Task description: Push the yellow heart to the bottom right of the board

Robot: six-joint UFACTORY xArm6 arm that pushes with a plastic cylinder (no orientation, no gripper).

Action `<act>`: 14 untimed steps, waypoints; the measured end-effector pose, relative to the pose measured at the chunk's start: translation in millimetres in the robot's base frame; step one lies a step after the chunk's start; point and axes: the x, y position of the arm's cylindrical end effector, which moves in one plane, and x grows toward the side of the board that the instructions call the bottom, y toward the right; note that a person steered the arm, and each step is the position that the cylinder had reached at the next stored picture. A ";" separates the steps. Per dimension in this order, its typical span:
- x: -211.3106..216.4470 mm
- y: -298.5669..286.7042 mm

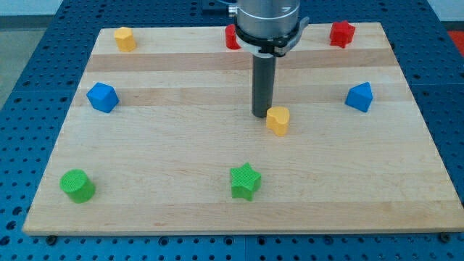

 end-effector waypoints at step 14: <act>107.1 93.0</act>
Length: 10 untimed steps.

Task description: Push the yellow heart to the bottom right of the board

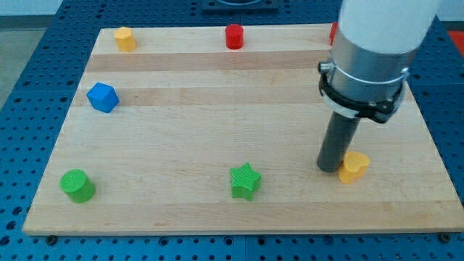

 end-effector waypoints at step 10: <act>14.7 47.8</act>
